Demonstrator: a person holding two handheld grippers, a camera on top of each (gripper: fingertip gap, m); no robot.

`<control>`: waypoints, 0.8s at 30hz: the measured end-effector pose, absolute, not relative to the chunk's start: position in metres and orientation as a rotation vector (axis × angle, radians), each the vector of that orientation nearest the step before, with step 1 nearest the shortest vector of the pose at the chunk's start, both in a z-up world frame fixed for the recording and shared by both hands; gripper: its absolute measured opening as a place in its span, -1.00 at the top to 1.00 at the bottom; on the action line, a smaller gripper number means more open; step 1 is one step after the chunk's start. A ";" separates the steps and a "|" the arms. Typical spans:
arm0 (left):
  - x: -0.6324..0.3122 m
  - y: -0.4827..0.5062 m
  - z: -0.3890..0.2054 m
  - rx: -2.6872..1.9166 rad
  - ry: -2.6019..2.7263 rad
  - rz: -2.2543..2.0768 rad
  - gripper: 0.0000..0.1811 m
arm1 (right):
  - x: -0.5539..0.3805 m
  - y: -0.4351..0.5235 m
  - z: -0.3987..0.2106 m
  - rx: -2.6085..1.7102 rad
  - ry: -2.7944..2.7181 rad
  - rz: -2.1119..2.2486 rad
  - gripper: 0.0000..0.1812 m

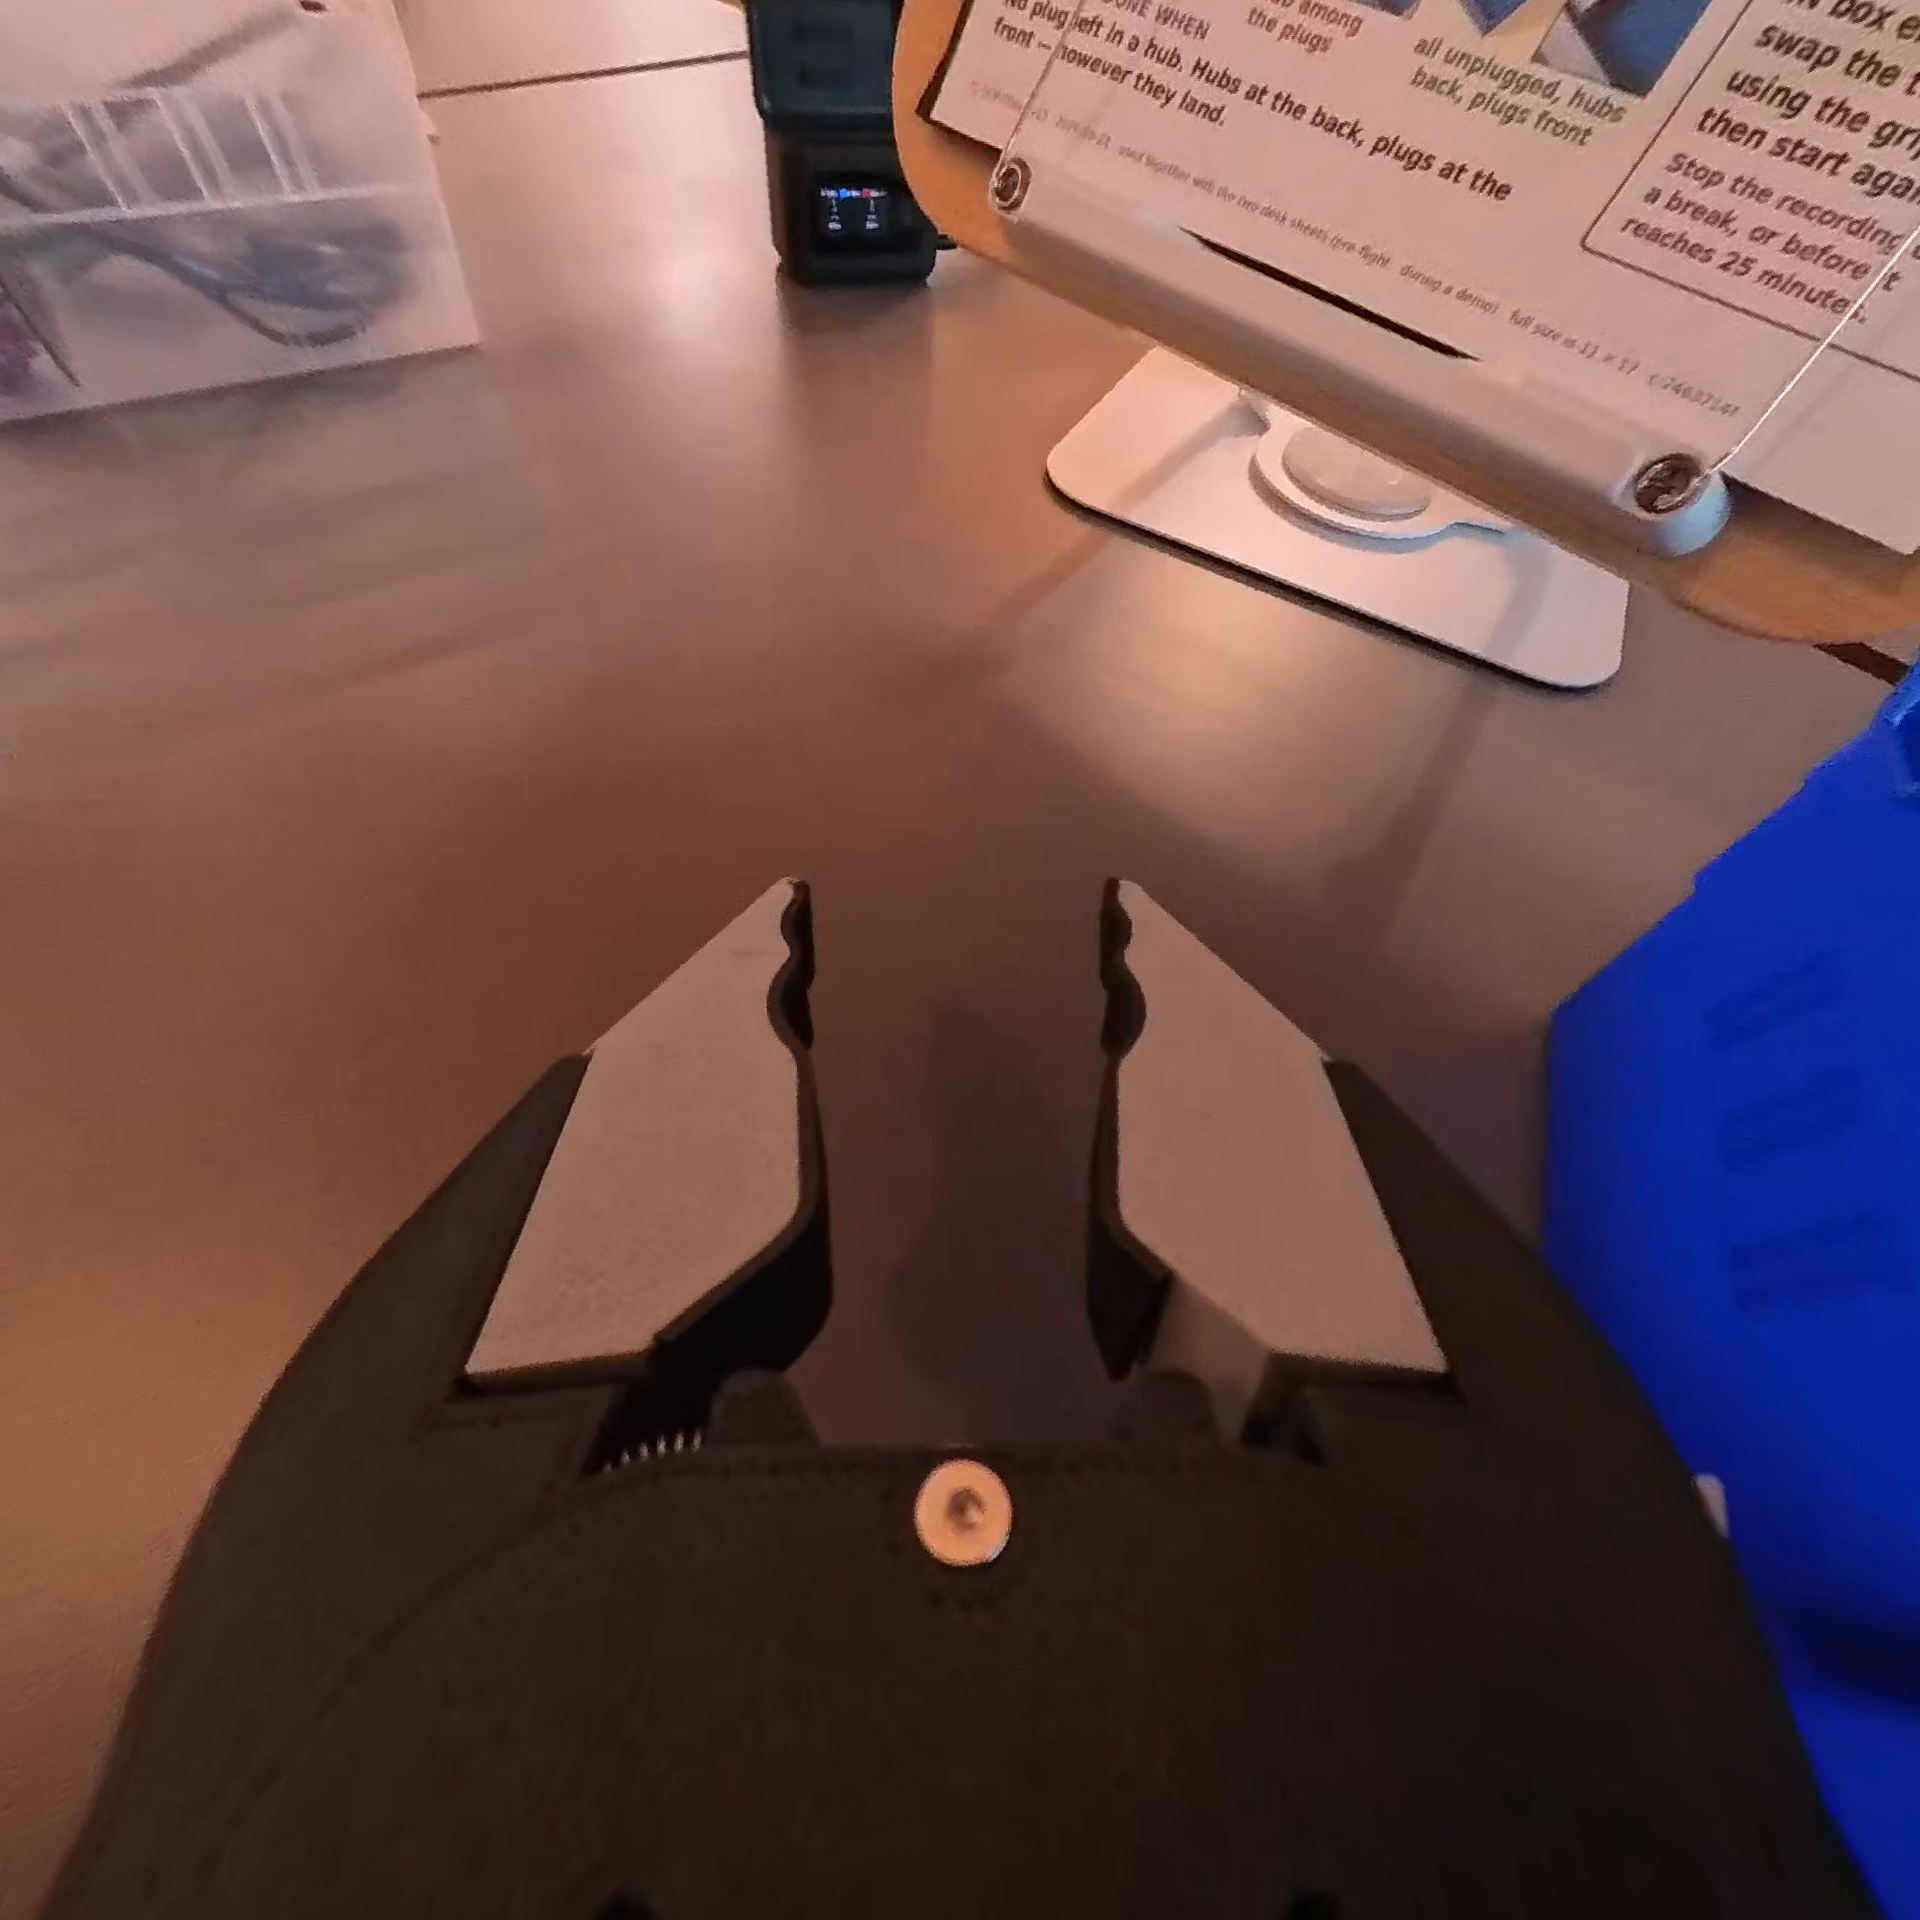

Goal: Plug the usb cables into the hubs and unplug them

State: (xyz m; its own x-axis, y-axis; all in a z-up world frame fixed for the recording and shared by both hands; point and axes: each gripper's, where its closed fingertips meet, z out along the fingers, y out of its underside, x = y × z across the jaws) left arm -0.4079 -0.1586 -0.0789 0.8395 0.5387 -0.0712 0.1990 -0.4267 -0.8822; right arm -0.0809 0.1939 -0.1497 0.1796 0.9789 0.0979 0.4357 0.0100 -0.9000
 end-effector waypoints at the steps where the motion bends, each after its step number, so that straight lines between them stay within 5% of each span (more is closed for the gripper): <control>1: -0.407 -0.151 -0.080 -2.002 -0.541 0.393 0.32 | -0.081 0.193 -0.150 -1.570 -1.393 0.777 0.42; 10: -0.402 -0.134 -0.111 -2.145 -0.500 0.384 0.34 | -0.082 0.190 -0.156 -1.557 -1.442 0.699 0.41; 13: -0.385 -0.131 -0.112 -2.153 -0.424 0.259 1.00 | -0.083 0.190 -0.157 -1.555 -1.452 0.686 0.39; 24: -0.385 -0.123 -0.079 -2.054 -0.437 0.236 0.90 | -0.083 0.190 -0.160 -1.548 -1.463 0.631 0.39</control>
